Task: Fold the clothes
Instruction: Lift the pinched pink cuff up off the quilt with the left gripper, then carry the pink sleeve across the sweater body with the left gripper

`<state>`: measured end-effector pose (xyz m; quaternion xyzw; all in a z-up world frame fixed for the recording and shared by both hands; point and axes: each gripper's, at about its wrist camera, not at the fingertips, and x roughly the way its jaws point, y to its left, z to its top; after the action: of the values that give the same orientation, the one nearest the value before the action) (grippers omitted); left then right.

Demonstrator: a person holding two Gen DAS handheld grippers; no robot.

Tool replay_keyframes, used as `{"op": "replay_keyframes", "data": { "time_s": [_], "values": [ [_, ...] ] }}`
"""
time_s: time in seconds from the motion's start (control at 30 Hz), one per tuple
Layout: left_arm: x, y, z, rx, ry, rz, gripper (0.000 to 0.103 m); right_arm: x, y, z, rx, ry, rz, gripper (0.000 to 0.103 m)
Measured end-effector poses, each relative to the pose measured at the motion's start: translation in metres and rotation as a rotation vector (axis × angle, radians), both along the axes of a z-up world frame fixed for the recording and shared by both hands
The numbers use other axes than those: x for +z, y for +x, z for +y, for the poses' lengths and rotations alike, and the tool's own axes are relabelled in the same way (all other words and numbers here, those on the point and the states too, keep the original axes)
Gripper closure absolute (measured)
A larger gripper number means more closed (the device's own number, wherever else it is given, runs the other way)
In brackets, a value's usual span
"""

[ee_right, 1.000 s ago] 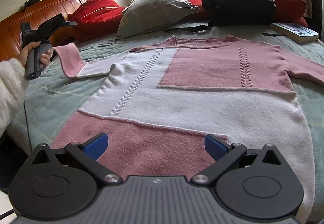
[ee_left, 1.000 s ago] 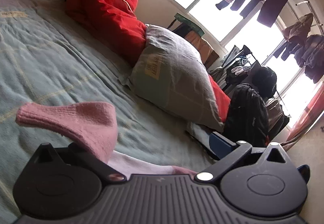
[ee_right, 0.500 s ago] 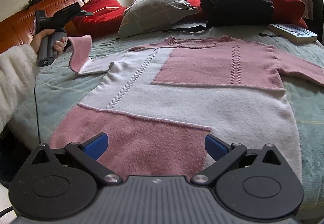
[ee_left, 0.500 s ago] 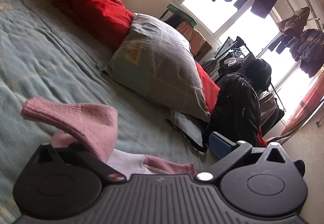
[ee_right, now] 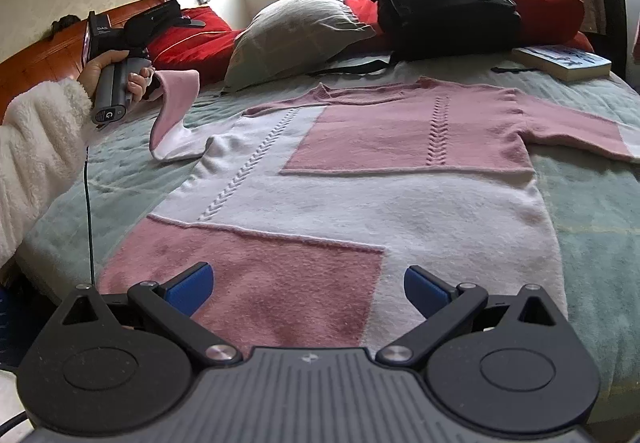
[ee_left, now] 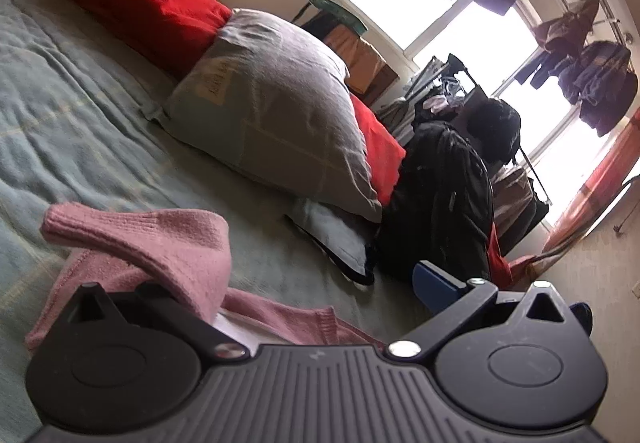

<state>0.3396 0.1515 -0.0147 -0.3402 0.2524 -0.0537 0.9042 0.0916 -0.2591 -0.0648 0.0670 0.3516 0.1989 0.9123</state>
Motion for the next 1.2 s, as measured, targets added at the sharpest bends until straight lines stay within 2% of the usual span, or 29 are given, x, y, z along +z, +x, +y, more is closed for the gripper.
{"op": "replay_keyframes", "data": {
  "time_s": [0.5, 0.87, 0.97, 1.2],
  "values": [
    [0.003, 0.021, -0.072, -0.103, 0.061, 0.038, 0.001, -0.01, -0.005, -0.022, -0.033, 0.008, 0.013, 0.0],
    [0.017, 0.03, -0.123, -0.148, 0.096, 0.035, 0.001, 0.002, 0.006, -0.016, 0.094, -0.107, 0.057, 0.0],
    [0.019, 0.033, -0.136, -0.161, 0.102, 0.037, 0.001, 0.004, 0.008, -0.017, 0.093, -0.126, 0.052, 0.0],
    [0.022, 0.042, -0.166, -0.182, 0.119, 0.043, 0.001, 0.003, 0.006, -0.028, 0.084, -0.094, 0.046, 0.0]
  ]
}}
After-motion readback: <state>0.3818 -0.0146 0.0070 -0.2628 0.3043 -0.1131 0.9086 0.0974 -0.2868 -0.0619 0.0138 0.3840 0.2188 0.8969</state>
